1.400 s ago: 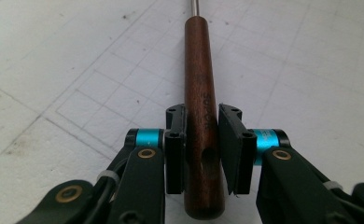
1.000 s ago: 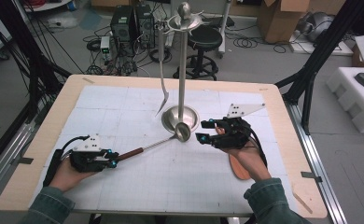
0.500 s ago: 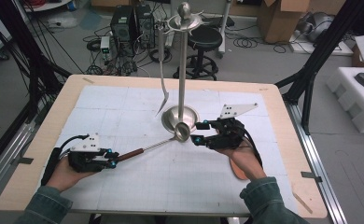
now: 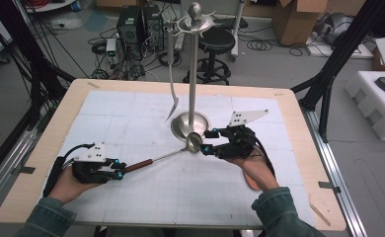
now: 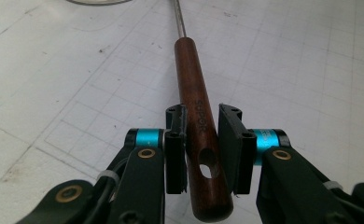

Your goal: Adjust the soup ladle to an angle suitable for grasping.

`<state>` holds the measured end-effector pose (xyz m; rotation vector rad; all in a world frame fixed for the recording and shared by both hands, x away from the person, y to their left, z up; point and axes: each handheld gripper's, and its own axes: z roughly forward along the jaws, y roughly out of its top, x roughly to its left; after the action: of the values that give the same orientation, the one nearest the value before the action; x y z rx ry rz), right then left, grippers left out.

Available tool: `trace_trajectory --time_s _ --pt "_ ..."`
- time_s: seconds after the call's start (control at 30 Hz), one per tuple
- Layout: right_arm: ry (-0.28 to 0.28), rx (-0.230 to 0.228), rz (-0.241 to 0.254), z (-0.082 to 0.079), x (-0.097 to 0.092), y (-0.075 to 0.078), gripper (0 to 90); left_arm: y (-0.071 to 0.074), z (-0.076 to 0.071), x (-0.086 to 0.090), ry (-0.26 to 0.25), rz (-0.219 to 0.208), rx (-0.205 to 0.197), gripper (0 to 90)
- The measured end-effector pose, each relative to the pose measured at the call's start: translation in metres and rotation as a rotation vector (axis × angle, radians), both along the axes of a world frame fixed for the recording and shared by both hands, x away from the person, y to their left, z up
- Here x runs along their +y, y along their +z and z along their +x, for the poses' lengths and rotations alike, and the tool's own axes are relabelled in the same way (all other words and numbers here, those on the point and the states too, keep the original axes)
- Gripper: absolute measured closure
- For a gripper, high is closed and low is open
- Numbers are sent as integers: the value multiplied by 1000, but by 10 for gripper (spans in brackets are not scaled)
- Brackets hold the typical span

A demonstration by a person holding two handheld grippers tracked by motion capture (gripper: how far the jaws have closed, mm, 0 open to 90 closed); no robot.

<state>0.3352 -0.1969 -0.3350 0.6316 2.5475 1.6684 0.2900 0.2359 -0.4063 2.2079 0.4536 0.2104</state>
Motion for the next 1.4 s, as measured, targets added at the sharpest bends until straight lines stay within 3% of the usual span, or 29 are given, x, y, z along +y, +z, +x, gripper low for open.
trace_trajectory --time_s 0.33,0.83,1.4 --pt "27 11 -16 2 10 -4 423 7 -4 -4 -58 -5 1 728" --pt "78 30 -31 3 31 -9 423 17 -6 -14 -100 7 -10 728" --pt "161 57 -73 3 67 -24 420 24 -8 -21 -146 11 -10 729"
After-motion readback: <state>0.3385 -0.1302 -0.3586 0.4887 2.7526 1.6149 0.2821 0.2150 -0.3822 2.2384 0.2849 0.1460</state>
